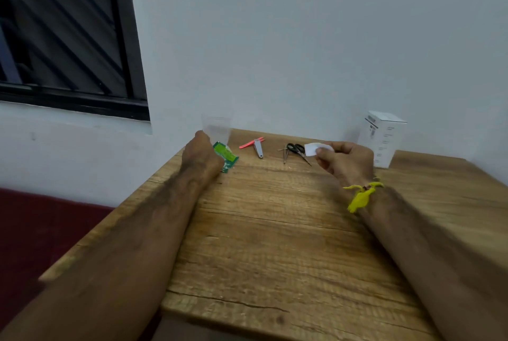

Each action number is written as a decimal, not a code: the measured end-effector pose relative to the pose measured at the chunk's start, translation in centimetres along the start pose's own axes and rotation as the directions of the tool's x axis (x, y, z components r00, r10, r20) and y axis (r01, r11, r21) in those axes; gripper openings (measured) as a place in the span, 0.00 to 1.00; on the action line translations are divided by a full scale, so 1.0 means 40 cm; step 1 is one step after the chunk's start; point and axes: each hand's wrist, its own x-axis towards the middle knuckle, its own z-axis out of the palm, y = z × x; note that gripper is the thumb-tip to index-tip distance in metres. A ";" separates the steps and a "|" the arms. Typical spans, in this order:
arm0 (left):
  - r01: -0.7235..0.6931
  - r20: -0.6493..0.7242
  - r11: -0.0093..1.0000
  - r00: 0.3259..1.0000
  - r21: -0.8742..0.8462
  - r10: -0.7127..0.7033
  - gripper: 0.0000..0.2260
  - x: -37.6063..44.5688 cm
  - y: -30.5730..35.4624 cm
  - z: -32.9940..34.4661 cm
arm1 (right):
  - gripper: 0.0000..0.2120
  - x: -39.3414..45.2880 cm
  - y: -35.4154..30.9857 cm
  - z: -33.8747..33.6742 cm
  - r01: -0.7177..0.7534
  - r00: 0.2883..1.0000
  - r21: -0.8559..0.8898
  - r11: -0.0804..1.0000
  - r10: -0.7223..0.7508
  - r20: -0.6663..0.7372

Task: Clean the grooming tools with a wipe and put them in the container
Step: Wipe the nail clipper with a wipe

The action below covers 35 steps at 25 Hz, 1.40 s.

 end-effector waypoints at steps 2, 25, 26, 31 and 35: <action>-0.070 -0.077 0.987 0.994 0.142 0.081 0.31 -0.012 0.014 0.006 | 0.05 0.010 -0.006 -0.020 -0.005 1.000 0.041 0.999 0.006 -0.029; -0.226 0.013 0.968 0.974 0.106 0.226 0.17 0.020 0.176 0.167 | 0.05 0.059 0.021 -0.017 0.067 0.998 0.083 0.994 -0.065 -0.025; -0.203 0.003 0.969 0.979 0.138 0.204 0.18 0.028 0.185 0.181 | 0.04 0.060 0.024 -0.015 0.043 0.999 0.108 0.993 -0.042 -0.007; -0.179 -0.036 0.954 0.980 0.242 0.194 0.17 0.053 0.184 0.219 | 0.07 0.084 0.042 -0.011 0.036 0.999 0.077 0.996 -0.033 -0.032; -0.190 -0.045 0.961 0.978 0.202 0.203 0.17 0.055 0.170 0.209 | 0.07 0.091 0.038 -0.019 0.028 0.999 0.054 0.998 -0.026 -0.046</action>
